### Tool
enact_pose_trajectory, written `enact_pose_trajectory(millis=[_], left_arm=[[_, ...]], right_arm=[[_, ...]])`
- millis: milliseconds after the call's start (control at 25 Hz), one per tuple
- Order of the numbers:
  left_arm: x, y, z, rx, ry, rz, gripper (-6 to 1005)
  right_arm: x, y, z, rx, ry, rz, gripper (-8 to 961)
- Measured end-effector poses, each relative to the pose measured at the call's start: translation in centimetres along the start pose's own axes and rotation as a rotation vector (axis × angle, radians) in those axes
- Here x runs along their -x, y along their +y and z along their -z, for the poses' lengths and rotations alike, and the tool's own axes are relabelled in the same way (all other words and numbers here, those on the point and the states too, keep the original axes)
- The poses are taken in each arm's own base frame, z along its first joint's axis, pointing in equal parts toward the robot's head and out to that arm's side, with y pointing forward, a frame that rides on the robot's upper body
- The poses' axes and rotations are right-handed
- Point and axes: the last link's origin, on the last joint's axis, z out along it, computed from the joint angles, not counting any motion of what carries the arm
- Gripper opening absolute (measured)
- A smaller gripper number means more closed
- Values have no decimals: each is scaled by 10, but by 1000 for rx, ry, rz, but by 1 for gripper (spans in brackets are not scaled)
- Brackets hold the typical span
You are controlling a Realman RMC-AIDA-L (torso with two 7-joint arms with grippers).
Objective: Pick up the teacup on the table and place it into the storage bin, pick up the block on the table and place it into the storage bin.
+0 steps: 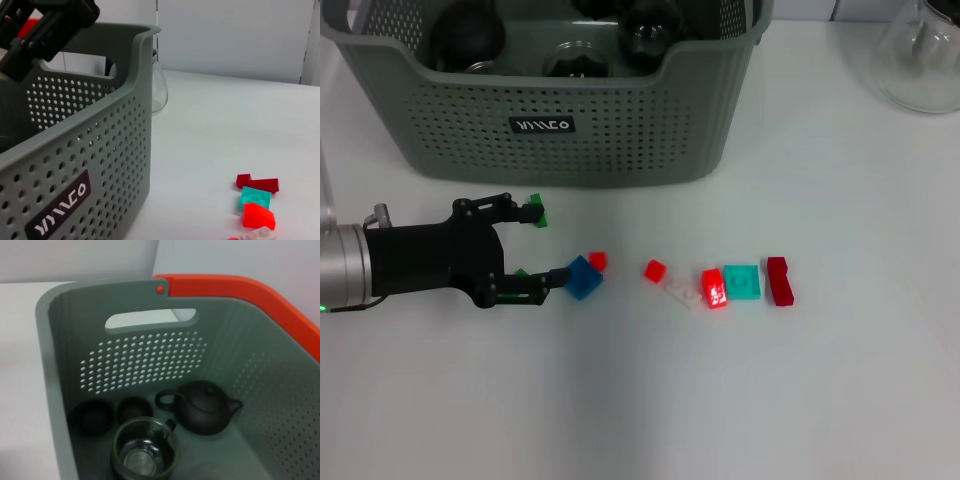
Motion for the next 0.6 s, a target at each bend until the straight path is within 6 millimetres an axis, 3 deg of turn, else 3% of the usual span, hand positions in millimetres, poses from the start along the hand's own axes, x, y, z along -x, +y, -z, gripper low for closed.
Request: enact_pose_trajectory(millis=[440,600], left_arm=[[0,-1,0,-2,-1,0,860],[1,0,0,-2,-1,2,860]], right_arm=[[-13,3,-4,7,18,-23,519],[-13,2,-3,2,16,-24,570]])
